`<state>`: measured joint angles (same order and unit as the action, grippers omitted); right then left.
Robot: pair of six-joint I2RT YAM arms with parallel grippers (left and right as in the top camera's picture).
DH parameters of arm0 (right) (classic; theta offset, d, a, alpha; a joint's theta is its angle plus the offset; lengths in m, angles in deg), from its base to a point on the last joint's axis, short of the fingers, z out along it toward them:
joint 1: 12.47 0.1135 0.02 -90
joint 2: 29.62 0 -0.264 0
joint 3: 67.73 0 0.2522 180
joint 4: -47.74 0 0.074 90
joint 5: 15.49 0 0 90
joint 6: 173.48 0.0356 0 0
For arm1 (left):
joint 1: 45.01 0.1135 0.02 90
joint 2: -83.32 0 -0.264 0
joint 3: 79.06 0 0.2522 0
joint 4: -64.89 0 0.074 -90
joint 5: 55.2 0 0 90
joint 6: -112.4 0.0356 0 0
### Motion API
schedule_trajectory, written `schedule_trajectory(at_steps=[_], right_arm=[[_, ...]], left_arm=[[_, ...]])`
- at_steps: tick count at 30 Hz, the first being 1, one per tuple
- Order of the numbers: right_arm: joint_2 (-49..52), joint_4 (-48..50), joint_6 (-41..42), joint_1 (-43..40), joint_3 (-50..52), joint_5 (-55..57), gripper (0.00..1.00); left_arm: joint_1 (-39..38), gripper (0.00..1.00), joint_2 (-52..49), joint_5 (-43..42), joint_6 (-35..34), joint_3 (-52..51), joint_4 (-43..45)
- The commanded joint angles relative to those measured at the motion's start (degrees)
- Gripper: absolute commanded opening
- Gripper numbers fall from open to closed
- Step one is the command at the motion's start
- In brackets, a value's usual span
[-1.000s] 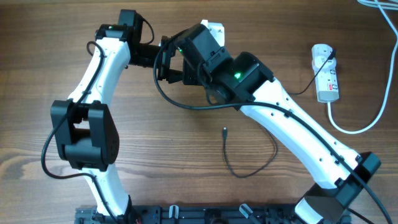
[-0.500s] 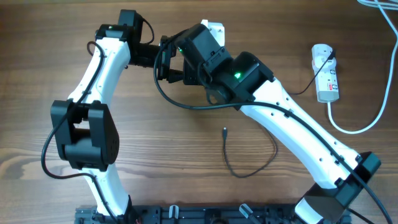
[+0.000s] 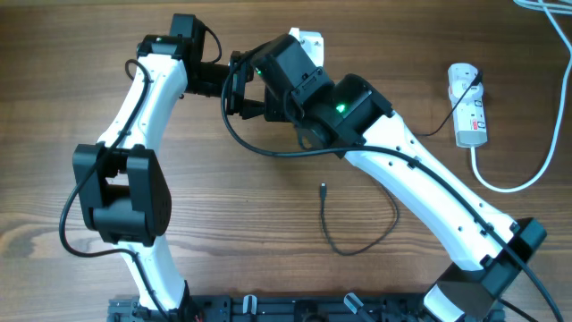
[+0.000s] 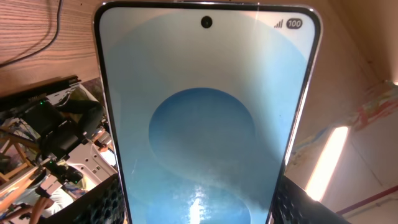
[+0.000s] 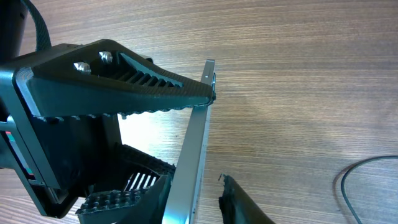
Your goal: Plug charger to phone and switch on socket
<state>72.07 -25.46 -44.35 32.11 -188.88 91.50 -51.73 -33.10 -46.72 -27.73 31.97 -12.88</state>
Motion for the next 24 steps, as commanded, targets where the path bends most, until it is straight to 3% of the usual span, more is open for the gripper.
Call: schedule_trajectory(at_steps=[1, 6, 12, 14, 18, 21, 24], right_arm=[[1.1, 0.3, 0.1, 0.1, -0.5, 1.4, 0.25], [1.1, 0.2, 3.3, 0.1, -0.5, 1.2, 0.05], [1.1, 0.2, 11.7, 0.1, -0.5, 1.0, 0.05], [1.1, 0.2, 17.7, 0.1, -0.5, 1.0, 0.04], [0.8, -0.2, 33.0, -0.1, -0.5, 1.0, 0.04], [0.0, -2.2, 48.0, -0.3, -0.5, 1.0, 0.05], [-1.1, -2.3, 56.1, -0.4, -0.5, 1.0, 0.05]], left_arm=[[0.1, 0.54, -0.3, -3.1, -0.2, 1.2, 0.0], [0.1, 0.54, -0.3, -3.1, 0.0, 1.2, 0.0], [0.1, 0.57, -0.3, -2.4, 0.4, 1.2, 0.4], [0.1, 0.62, -0.3, -0.9, 0.4, 1.2, 0.4], [0.1, 1.0, -0.3, 2.8, 0.4, 1.2, 0.4], [0.1, 1.0, -0.3, 5.4, 0.4, 1.2, 0.4], [0.1, 0.98, -0.3, 5.8, 0.4, 1.2, 0.4]])
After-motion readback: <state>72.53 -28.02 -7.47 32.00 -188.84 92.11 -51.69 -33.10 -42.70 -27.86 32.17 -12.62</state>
